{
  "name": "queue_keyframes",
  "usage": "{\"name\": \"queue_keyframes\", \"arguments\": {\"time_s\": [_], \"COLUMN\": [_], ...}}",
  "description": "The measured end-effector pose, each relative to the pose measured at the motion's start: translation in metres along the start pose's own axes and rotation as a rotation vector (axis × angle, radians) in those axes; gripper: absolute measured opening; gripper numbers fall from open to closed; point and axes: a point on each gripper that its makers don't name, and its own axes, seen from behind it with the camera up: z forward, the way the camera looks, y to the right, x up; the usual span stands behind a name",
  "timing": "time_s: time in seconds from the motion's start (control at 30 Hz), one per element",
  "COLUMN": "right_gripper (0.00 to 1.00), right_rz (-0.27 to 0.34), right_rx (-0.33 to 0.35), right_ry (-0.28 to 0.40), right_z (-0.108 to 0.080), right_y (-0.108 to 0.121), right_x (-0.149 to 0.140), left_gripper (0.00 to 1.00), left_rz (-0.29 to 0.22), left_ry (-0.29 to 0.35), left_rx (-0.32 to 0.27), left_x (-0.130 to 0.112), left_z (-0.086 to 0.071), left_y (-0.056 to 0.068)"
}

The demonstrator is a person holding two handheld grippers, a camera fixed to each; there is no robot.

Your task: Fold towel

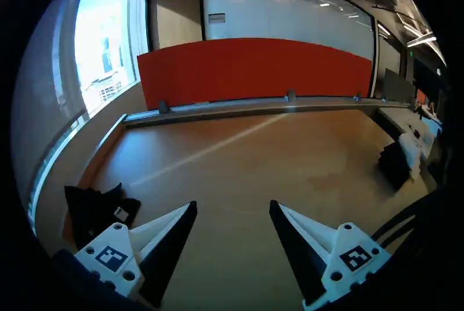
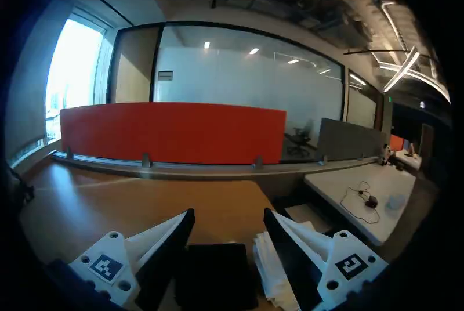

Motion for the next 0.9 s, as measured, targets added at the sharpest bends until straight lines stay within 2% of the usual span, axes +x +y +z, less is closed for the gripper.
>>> {"name": "queue_keyframes", "arguments": {"time_s": [0.3,0.53,0.7,0.9], "right_gripper": [0.92,0.92,0.92,0.92], "right_rz": [0.011,0.01,0.008,0.009], "right_rx": [0.023,0.06,0.095,0.139], "right_ry": [0.036,0.089,0.122,0.144], "right_z": [-0.007,-0.02,-0.029,-0.034], "right_y": [-0.032,-0.075,-0.112,-0.158], "right_x": [0.02,0.046,0.065,0.077], "left_gripper": [0.92,0.92,0.93,0.93], "left_rz": [-0.03,-0.055,-0.089,-0.103], "left_ry": [0.183,0.31,0.362,0.397], "left_rx": [0.03,0.052,0.064,0.066], "left_x": [0.051,0.084,0.097,0.105], "left_z": [-0.001,-0.008,-0.013,-0.018], "left_y": [-0.019,-0.031,-0.041,-0.047]}}
